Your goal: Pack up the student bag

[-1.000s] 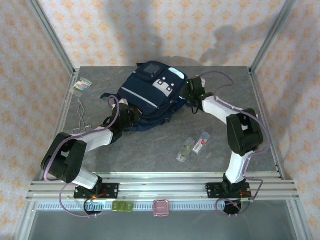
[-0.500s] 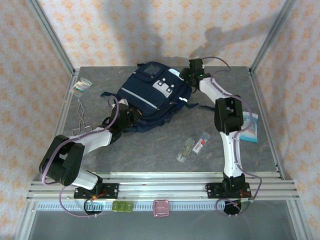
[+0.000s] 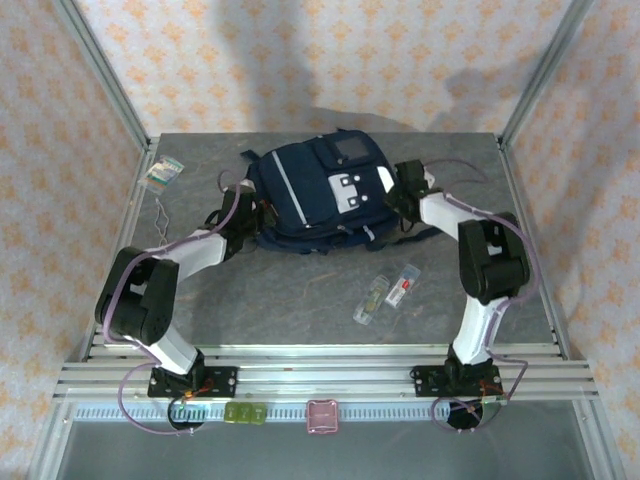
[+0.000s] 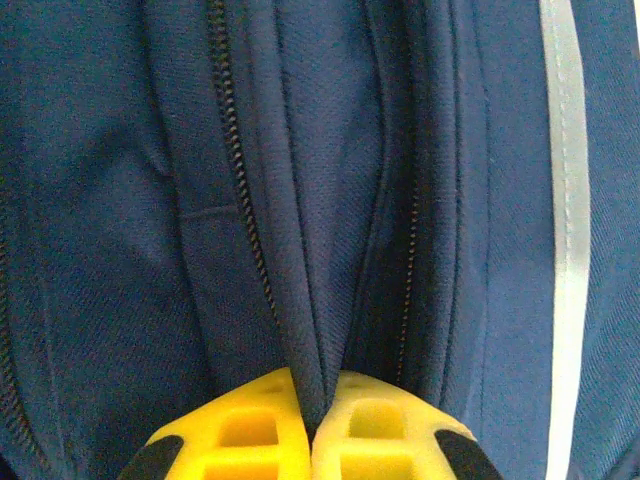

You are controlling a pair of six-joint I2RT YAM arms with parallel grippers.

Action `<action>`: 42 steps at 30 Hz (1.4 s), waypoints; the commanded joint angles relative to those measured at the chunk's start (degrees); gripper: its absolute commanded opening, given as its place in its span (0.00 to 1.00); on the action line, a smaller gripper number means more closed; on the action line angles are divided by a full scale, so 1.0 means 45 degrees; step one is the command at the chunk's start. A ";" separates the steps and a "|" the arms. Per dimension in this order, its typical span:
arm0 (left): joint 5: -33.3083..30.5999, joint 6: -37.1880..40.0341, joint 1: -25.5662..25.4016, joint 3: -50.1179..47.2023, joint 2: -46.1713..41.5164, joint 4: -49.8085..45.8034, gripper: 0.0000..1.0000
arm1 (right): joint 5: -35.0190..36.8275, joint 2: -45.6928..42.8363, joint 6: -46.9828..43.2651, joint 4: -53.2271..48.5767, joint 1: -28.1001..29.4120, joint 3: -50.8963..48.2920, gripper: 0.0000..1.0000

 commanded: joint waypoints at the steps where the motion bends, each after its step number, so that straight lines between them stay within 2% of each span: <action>1: -0.0249 0.0598 0.0224 0.0970 0.0144 -0.0077 0.05 | -0.0481 -0.1041 -0.0150 -0.0914 0.0256 -0.0776 0.51; 5: -0.0109 0.0122 0.0195 0.0403 -0.0657 0.0170 0.34 | -0.1657 -0.2666 -0.0224 -0.0722 0.0670 -0.0516 0.55; 8: -0.0157 -0.0345 0.0023 -0.0538 -0.1645 0.0580 0.44 | -0.3583 -0.3310 0.0005 0.0004 0.1191 -0.0664 0.57; 13: -0.0359 -0.1120 -0.0508 -0.2154 -0.2856 0.1439 0.47 | -0.5600 -0.3171 0.0658 0.0970 0.2384 -0.0897 0.57; 19: -0.0256 -0.1516 -0.0876 -0.2742 -0.2770 0.1955 0.47 | -0.7069 -0.1961 0.1621 0.2492 0.3151 -0.1165 0.56; 29: -0.0688 -0.1354 -0.1648 -0.2911 -0.3124 0.2157 0.49 | -0.6941 -0.0304 0.2421 0.3193 0.3195 -0.0023 0.49; 35: -0.1384 -0.1216 -0.2094 -0.4094 -0.3927 0.3586 0.53 | -0.7045 0.0163 0.3337 0.3407 0.3037 0.0441 0.41; 40: -0.1344 -0.1120 -0.2100 -0.5180 -0.4509 0.5479 0.70 | -0.6173 0.0335 0.3787 0.2850 0.2829 0.0600 0.43; 41: -0.1319 -0.1119 -0.2100 -0.5191 -0.4543 0.5506 0.78 | -0.6096 0.0392 0.3892 0.2831 0.2757 0.0610 0.43; 42: -0.1244 -0.1174 -0.2100 -0.5244 -0.4546 0.5673 0.97 | -0.6086 0.0468 0.3968 0.2957 0.2698 0.0590 0.43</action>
